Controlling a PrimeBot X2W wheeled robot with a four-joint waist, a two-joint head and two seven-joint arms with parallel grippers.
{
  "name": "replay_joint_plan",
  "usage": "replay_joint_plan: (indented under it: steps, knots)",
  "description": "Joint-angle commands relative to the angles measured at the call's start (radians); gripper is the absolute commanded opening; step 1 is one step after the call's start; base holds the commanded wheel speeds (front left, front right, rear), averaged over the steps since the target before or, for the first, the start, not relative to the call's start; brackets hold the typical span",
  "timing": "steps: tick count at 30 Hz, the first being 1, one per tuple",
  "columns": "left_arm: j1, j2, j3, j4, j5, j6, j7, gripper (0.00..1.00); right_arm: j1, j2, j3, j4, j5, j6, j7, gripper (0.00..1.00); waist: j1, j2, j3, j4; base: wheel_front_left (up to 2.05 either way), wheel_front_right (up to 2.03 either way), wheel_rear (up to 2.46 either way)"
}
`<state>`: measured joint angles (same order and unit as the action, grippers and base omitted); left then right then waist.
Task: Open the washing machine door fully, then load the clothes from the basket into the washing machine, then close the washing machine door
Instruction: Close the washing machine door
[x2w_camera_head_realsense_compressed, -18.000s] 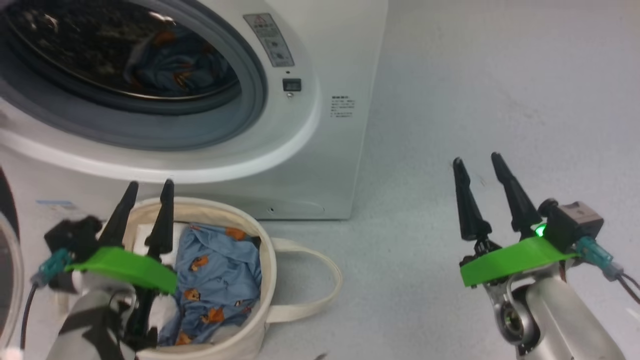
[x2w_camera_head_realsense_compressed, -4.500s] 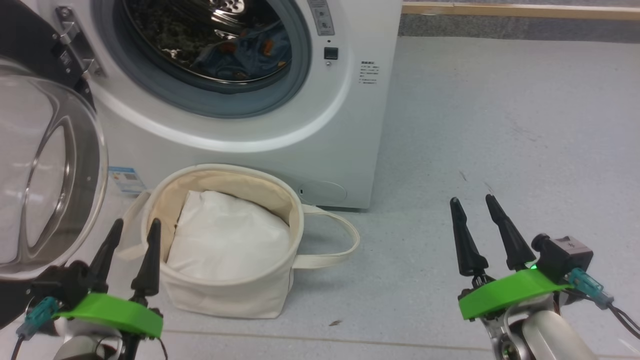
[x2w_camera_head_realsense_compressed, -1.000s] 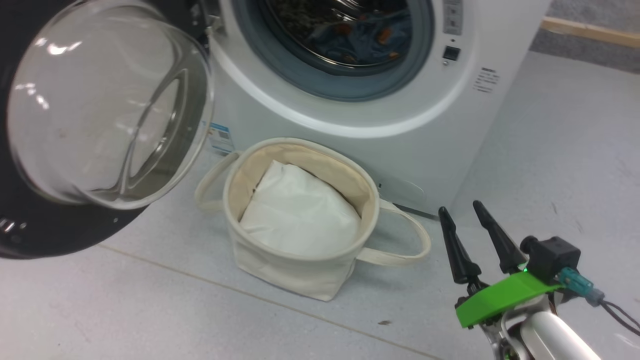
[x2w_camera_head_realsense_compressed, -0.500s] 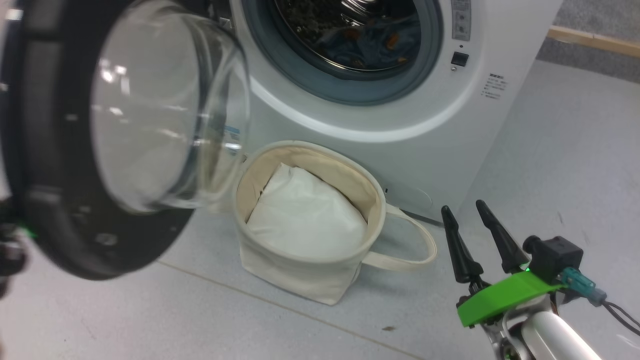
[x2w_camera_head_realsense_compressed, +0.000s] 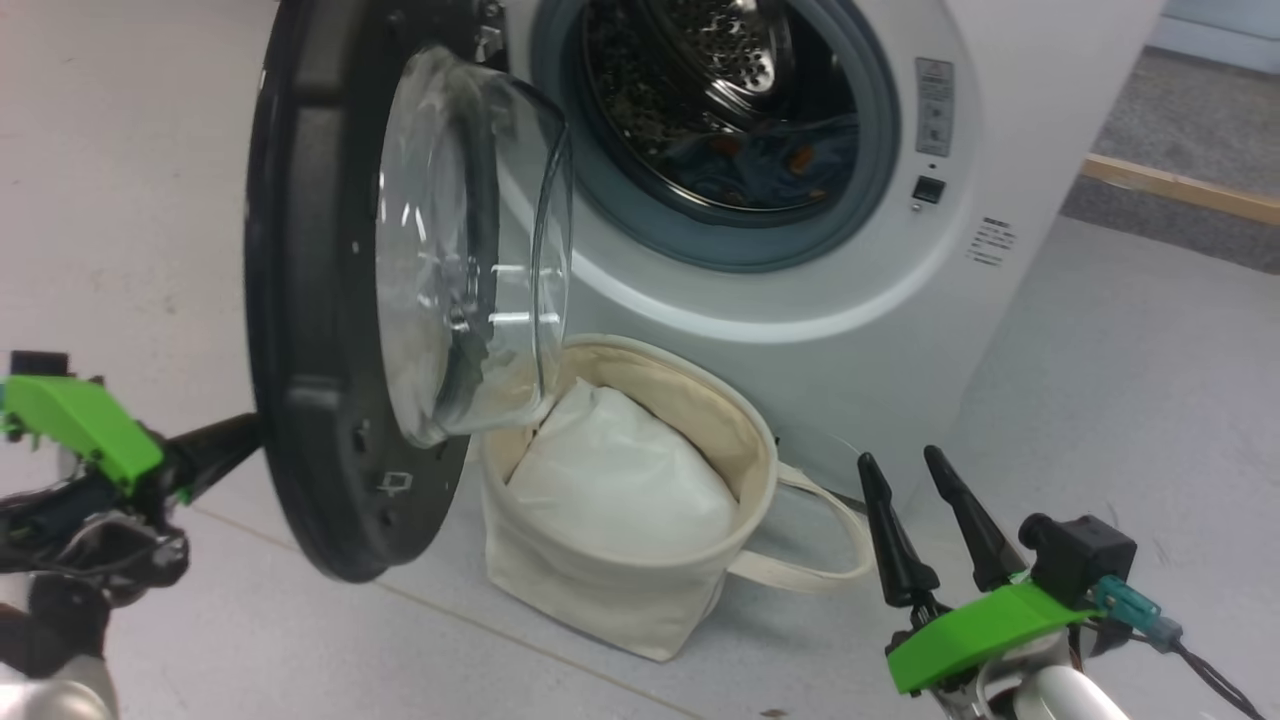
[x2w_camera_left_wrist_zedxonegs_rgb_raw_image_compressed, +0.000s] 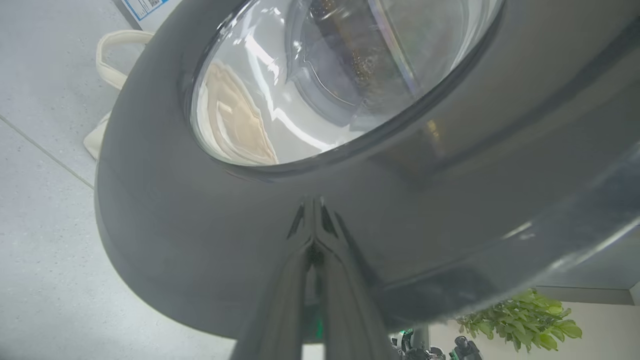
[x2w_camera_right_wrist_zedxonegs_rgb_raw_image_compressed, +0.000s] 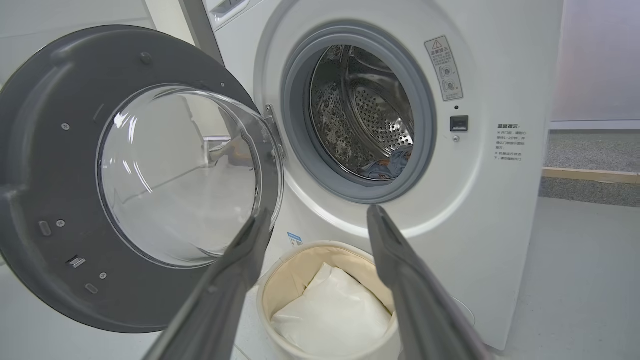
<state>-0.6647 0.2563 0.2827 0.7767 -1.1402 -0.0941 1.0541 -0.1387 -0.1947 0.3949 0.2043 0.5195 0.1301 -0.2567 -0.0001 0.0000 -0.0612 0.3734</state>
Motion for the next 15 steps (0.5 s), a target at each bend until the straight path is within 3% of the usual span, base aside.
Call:
replay_joint_plan:
  steps: [1,10,15]
  knots:
    - [-0.026,0.010,0.010,-0.087,-0.015,0.014,0.016,0.00,-0.015,0.000,0.006,-0.025,0.000,0.001,-0.005,1.00,0.0001,0.0000,0.002,-0.018,0.00,0.00,0.00]
    - [0.070,-0.083,-0.021,-0.366,-0.019,0.123,0.060,0.00,-0.035,0.015,-0.012,-0.038,-0.013,0.001,-0.005,1.00,0.0001,0.0000,0.042,-0.161,0.00,0.00,0.00]
    - [0.094,-0.107,-0.019,-0.450,-0.001,0.141,0.016,0.00,-0.043,0.023,-0.024,-0.040,-0.020,0.001,-0.005,1.00,0.0001,0.0000,0.069,-0.278,0.00,0.00,0.00]
